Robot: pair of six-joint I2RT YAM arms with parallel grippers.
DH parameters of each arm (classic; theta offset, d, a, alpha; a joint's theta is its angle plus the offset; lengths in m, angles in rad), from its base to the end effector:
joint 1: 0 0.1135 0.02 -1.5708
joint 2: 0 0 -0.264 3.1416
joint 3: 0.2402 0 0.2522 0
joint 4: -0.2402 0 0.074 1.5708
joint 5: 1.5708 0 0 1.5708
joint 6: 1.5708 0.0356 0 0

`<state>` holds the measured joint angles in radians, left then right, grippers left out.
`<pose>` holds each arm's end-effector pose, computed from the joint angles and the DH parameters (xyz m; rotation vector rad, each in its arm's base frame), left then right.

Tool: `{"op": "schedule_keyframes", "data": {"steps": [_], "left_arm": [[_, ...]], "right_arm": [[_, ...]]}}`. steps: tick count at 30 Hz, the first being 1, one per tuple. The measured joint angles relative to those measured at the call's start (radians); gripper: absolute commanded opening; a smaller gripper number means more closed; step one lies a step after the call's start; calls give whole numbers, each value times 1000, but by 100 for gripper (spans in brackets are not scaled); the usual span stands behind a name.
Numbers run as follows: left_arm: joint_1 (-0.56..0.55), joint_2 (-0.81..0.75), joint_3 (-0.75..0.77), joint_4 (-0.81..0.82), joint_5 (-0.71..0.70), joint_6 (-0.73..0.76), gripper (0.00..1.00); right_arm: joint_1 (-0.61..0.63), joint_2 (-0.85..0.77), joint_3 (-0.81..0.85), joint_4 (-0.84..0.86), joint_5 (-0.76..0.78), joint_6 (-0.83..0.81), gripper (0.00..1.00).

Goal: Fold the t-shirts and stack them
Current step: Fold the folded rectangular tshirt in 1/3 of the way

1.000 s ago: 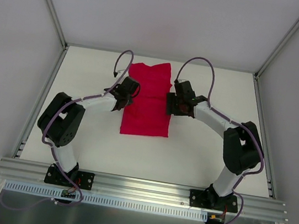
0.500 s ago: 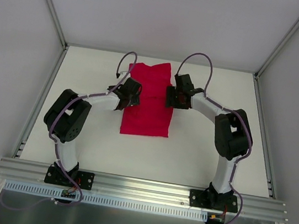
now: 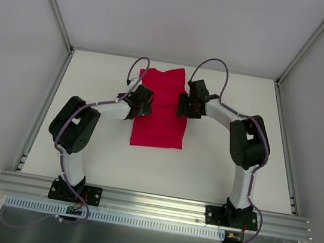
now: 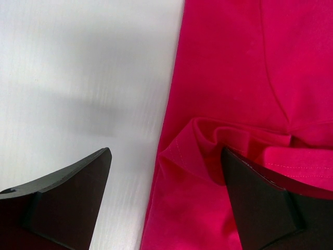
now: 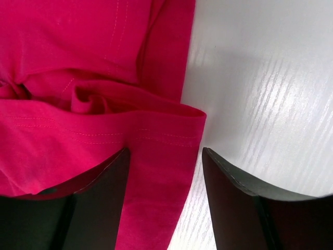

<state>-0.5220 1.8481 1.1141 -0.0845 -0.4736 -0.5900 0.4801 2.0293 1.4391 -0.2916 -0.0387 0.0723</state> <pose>0.3432 -0.1787 0.1707 -0.2931 2.2591 -0.0079 0.3927 0.2060 0.1792 -0.5177 2.4189 0.2881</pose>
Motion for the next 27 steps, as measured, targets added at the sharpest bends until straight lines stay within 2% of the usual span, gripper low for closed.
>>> {"op": "schedule_keyframes", "data": {"steps": [3, 4, 5, 6, 10, 17, 23, 27], "left_arm": [[0, 2, 0, 0, 1, 0, 88], [0, 4, 2, 0, 2, 0, 88], [0, 6, 3, 0, 2, 0, 88], [0, 11, 7, 0, 2, 0, 88], [0, 26, 16, 0, 16, 0, 88], [0, 35, 19, 0, 26, 0, 88], [0, 35, 19, 1, 26, 0, 88], [0, 35, 19, 1, 26, -1, 88]], "right_arm": [[-2, 0, 5, -3, -17, 5, 47], [-3, 0, 8, -5, -24, 8, 40], [-4, 0, 9, -5, -32, 16, 27], [-6, 0, 10, -5, -37, 14, 21], [-15, 0, 11, -12, -57, 26, 2], [-34, 0, 17, 20, -145, 35, 1], [-55, 7, 19, 155, -418, 51, 1], [-57, 35, 19, 320, -640, 103, 1]]}}
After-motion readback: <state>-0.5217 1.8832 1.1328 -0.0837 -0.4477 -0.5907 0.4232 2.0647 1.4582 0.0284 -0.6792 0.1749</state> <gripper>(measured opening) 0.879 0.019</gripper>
